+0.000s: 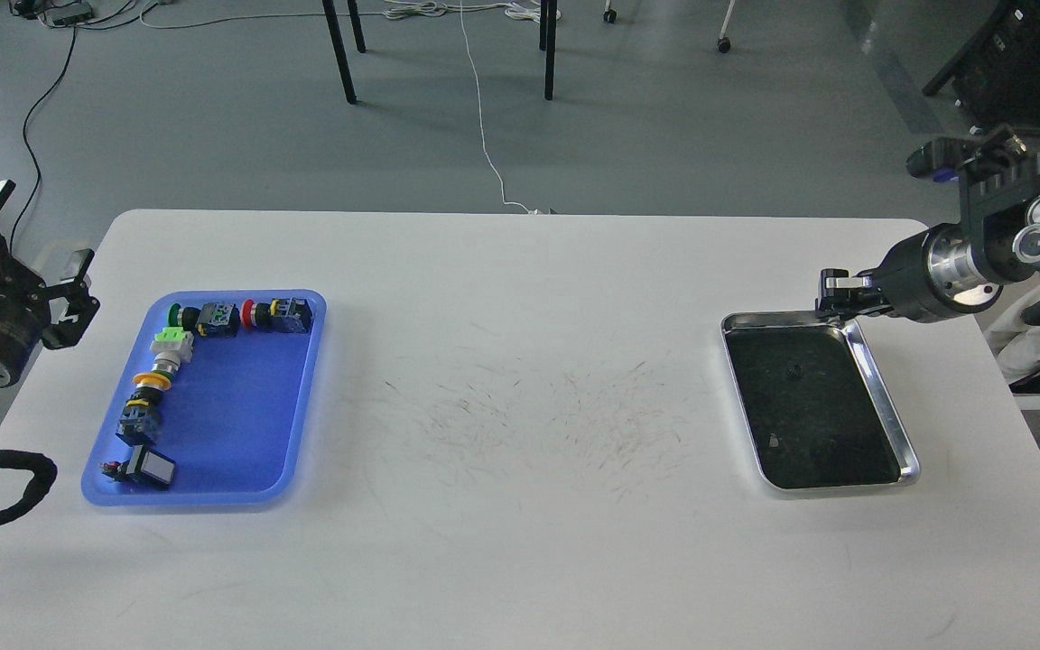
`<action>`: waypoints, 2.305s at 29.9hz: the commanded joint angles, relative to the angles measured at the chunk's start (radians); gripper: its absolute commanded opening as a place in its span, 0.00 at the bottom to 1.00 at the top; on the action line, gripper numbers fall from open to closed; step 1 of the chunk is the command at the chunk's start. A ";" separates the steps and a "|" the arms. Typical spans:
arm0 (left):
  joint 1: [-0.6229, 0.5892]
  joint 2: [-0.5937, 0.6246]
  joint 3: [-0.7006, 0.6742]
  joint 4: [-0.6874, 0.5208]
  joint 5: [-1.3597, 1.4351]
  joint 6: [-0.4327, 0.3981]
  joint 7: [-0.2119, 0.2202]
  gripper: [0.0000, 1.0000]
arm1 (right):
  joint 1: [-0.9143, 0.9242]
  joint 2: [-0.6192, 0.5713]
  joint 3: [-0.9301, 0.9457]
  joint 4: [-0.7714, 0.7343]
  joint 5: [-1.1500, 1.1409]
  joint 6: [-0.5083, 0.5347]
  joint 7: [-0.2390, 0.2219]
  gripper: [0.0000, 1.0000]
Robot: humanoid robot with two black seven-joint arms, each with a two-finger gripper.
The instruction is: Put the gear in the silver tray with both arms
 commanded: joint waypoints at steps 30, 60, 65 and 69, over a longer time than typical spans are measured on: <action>-0.003 0.000 -0.001 -0.003 0.001 0.000 0.001 0.98 | -0.237 0.044 0.079 0.031 -0.139 -0.056 -0.003 0.15; -0.042 0.009 0.000 0.009 0.004 0.002 0.007 0.98 | -0.277 -0.168 0.718 -0.029 0.253 -0.030 0.113 0.95; -0.107 0.008 0.011 0.011 0.001 0.002 0.032 0.98 | -0.283 -0.216 0.816 -0.092 0.827 -0.010 0.139 0.95; -0.168 0.002 0.016 0.012 0.000 0.018 0.055 0.98 | -0.335 -0.222 0.818 -0.156 1.166 0.045 0.185 0.95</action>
